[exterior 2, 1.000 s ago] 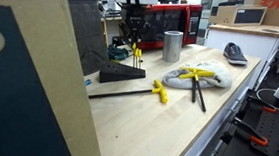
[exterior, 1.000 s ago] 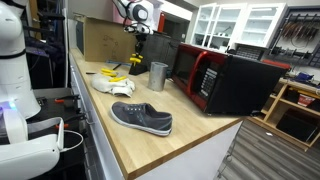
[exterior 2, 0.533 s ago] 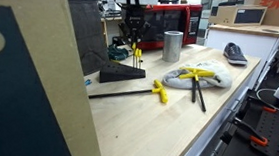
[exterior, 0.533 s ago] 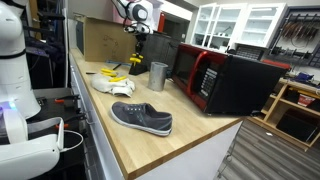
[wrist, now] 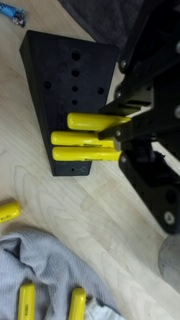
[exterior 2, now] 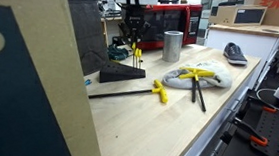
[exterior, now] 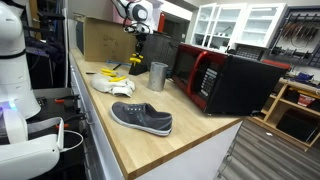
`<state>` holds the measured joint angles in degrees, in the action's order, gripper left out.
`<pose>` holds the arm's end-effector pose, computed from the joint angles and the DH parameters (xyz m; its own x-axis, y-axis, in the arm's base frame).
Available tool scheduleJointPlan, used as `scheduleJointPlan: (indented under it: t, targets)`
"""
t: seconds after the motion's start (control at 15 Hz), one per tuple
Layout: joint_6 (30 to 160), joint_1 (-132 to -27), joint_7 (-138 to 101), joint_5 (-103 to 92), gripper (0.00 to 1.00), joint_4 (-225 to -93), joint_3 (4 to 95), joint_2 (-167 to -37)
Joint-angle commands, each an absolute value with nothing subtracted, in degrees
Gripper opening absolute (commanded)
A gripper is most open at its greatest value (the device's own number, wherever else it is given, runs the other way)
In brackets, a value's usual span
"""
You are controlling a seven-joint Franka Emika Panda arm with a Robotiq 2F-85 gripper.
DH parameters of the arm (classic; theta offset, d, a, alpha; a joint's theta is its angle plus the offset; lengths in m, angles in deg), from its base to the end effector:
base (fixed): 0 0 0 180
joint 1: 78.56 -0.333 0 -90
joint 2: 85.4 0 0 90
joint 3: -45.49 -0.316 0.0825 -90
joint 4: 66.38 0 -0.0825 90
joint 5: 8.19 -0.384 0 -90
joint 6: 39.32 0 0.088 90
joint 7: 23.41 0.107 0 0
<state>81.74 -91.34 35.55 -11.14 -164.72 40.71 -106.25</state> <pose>0.6266 0.1956 0.3805 0.7290 -0.6829 -0.0472 -0.6844 -0.7261 -0.0662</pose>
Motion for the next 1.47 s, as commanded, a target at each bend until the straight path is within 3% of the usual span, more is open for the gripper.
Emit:
scheduleJointPlan:
  t: [0.0,1.4]
  targets:
    - [84.10,-91.71,36.60,-11.26,0.04,-165.73,41.12,-105.75]
    - [82.95,-91.48,36.30,-12.86,0.04,-165.01,40.76,-105.97]
